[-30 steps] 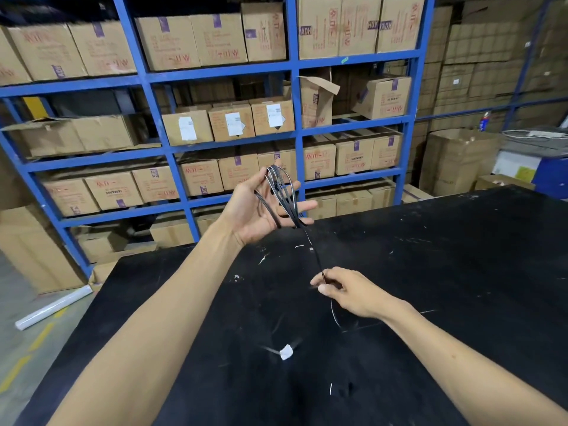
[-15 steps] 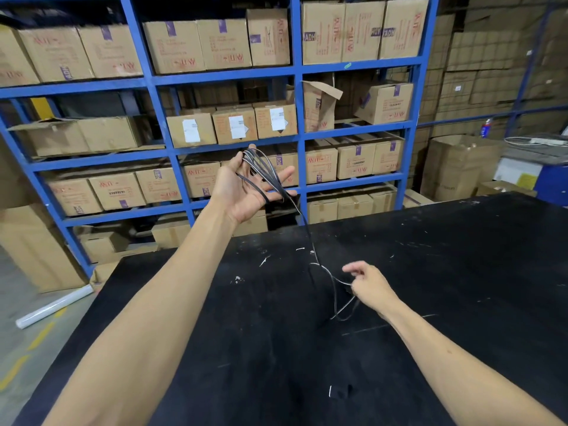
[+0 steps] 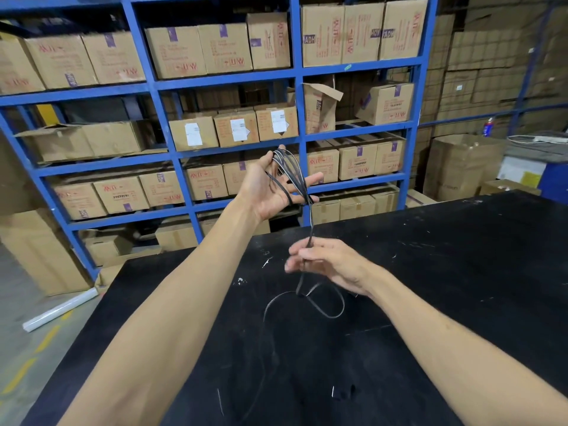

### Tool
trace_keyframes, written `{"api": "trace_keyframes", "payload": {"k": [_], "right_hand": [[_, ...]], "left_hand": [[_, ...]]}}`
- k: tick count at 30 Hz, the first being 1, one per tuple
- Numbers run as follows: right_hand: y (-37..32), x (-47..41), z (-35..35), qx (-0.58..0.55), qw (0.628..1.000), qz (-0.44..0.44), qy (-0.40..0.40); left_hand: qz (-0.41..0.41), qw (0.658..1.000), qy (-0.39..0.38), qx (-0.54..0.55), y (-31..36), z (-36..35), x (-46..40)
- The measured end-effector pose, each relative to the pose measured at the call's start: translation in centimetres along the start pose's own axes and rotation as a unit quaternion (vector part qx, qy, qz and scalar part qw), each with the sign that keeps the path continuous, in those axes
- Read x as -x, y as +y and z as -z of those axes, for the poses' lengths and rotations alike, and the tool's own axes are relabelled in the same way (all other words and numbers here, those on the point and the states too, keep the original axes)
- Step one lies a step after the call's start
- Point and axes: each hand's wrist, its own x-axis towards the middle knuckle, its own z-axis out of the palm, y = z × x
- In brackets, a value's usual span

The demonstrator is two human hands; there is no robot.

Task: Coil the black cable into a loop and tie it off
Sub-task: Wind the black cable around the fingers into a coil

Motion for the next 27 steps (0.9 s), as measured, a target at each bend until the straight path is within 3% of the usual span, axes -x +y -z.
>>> {"api": "trace_keyframes", "payload": {"k": [4,8,10,12,14,17,20,24,26,27], "right_hand": [[3.8,0.1,-1.4,-0.057,0.993,-0.043,0.095],[6.4,1.3,0.7,-0.282,0.953,-0.021,0.110],[6.3,1.6,1.6,-0.304,0.939,-0.018,0.160],[5.9,1.5,2.1,-0.202,0.947,-0.043,0.245],[5.0,1.2,2.1,0.001,0.945,-0.091,0.314],[2.7,1.0,2.3,0.284,0.879,-0.139,0.356],[0.3,0.6,4.2,0.502,0.798,-0.125,0.308],[-4.2,0.5,6.8,0.686,0.705,-0.095,0.152],[-6.5,0.5,7.9,0.721,0.673,-0.091,0.139],[-7.4,0.7,8.4,0.717,0.678,-0.090,0.137]], "left_hand": [[-0.015,1.000,0.000,0.021,1.0,0.0,0.4],[0.005,0.999,-0.033,0.001,2.1,0.7,1.7],[0.030,0.998,-0.055,-0.023,1.8,0.9,2.4],[0.065,0.993,-0.076,-0.061,0.9,1.2,2.9],[0.113,0.983,-0.103,-0.105,0.0,1.6,3.3],[0.224,0.946,-0.171,-0.164,-1.5,2.3,3.7],[0.345,0.878,-0.199,-0.266,-3.2,3.1,4.1],[0.435,0.791,-0.137,-0.407,-5.5,5.0,4.1],[0.426,0.780,-0.102,-0.448,-6.4,5.9,4.1],[0.407,0.789,-0.082,-0.454,-6.7,6.4,4.0]]}}
